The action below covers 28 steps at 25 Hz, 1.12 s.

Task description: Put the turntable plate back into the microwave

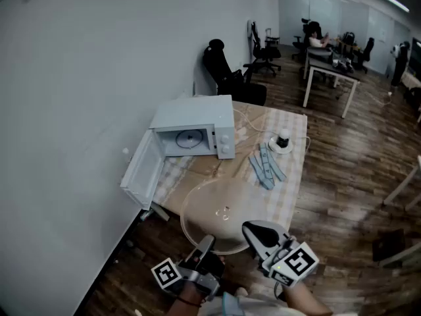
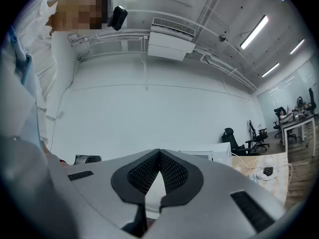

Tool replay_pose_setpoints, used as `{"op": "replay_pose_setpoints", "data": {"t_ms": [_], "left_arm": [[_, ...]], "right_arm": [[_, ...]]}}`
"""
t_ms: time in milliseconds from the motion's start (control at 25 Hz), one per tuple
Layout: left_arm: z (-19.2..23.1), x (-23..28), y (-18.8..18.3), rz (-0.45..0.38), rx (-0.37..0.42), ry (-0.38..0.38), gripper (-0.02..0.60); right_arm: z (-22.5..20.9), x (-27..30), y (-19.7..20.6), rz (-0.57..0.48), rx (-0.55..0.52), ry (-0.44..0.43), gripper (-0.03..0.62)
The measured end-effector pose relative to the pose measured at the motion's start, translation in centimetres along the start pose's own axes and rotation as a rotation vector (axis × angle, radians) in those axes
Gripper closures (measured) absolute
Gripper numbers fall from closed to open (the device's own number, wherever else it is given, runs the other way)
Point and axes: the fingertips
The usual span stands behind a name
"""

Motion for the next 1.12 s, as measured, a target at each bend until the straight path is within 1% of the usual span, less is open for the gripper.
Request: {"op": "replay_pose_setpoints", "data": {"t_ms": [440, 640, 880, 1120], "left_arm": [[0.1, -1.2, -0.8, -0.017, -0.01, 0.01, 0.529], [-0.2, -1.4, -1.3, -0.03, -0.017, 0.021, 0.529], [-0.5, -1.6, -1.3, -0.035, -0.029, 0.023, 0.528], [-0.3, -1.5, -1.4, -0.035, -0.024, 0.025, 0.526]], "right_arm": [[1.1, 0.3, 0.5, 0.01, 0.009, -0.016, 0.563], [1.6, 0.7, -0.1, -0.027, 0.024, -0.045, 0.562], [2.1, 0.8, -0.1, -0.027, -0.042, -0.059, 0.56], [2.0, 0.9, 0.2, -0.01, -0.019, -0.048, 0.56]]}}
Point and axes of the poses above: the fingertips, and each gripper's own axes: x forward along the fingers, z to its left, y out of its underside, and after that the axes turned 14 degrees about -z, right-handed
